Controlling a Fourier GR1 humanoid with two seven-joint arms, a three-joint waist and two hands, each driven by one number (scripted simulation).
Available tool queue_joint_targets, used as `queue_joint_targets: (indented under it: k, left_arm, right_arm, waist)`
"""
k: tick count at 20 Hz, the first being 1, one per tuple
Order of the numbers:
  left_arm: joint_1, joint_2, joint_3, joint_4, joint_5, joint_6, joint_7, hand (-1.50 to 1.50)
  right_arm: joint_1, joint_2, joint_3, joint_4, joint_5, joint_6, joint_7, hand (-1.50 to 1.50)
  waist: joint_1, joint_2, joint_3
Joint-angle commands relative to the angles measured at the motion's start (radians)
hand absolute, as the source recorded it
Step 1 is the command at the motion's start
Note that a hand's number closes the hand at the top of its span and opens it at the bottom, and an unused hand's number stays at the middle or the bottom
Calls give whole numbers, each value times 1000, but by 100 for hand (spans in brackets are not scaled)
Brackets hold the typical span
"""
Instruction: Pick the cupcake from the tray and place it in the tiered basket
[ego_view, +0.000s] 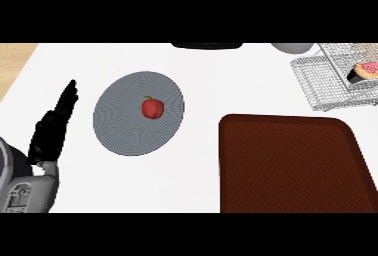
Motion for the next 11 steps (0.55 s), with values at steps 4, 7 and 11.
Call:
queue_joint_targets:
  k: [4, 7, 11]
  left_arm:
    - [28, -27, -29, -10, -42, 31, -11, 0]
    - [10, -7, -5, -9, -5, -2, 8, 0]
    - [47, -31, -12, -44, -9, 18, -11, 0]
  right_arm:
    - [146, -164, -70, 63, -67, 177, -84, -150]
    - [193, -232, -97, 88, -87, 233, -144, -150]
    - [290, -268, -154, 122, -142, 285, -246, -150]
  waist:
    - [-14, -3, 2]
    - [-3, 6, 4]
    - [-1, 6, 7]
